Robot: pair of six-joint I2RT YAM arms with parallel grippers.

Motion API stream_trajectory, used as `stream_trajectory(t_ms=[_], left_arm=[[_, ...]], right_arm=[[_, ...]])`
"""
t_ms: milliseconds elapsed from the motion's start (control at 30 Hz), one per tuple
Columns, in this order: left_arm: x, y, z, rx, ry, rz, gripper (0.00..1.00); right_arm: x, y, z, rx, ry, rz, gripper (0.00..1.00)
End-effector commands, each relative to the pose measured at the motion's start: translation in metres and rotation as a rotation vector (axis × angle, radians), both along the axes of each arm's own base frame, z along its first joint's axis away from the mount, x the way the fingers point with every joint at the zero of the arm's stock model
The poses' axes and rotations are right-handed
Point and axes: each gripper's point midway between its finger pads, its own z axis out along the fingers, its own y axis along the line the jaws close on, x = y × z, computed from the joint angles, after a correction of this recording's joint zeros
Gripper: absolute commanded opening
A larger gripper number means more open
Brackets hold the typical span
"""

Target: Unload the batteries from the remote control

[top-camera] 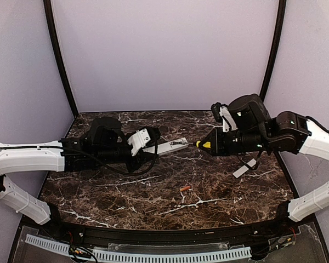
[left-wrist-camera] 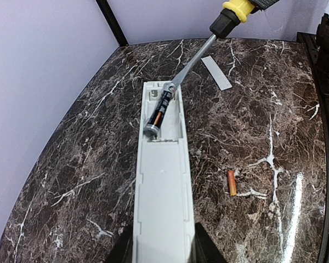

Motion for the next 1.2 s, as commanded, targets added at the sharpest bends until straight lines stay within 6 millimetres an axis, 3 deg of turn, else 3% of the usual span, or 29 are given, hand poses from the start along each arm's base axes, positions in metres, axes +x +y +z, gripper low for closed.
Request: stream_trajectory(t_ms=[0,400,567,900,1033,1167], left_arm=[[0.005,-0.009,0.025,-0.074,-0.032,0.015,0.0],[0.004,-0.012,0.027,-0.101,0.001,0.019,0.0],[0.006,-0.012,0.026,-0.107,0.016,0.032,0.0],[0.005,-0.018,0.024,-0.142,0.072,0.032,0.01],[0.014,-0.016,0.022,-0.144,0.07,0.088,0.0],[0.03,-0.009,0.021,-0.149,0.052,0.193,0.0]], right_arm=[[0.001,0.002,0.028,0.067,-0.035,-0.004,0.0],[0.009,0.003,0.028,0.021,-0.056,-0.027,0.0],[0.013,-0.003,0.041,0.027,-0.083,-0.054,0.0],[0.014,0.007,0.042,0.031,-0.074,-0.034,0.0],[0.011,0.008,0.05,0.057,-0.06,-0.031,0.0],[0.005,0.008,0.045,0.092,0.021,-0.06,0.0]])
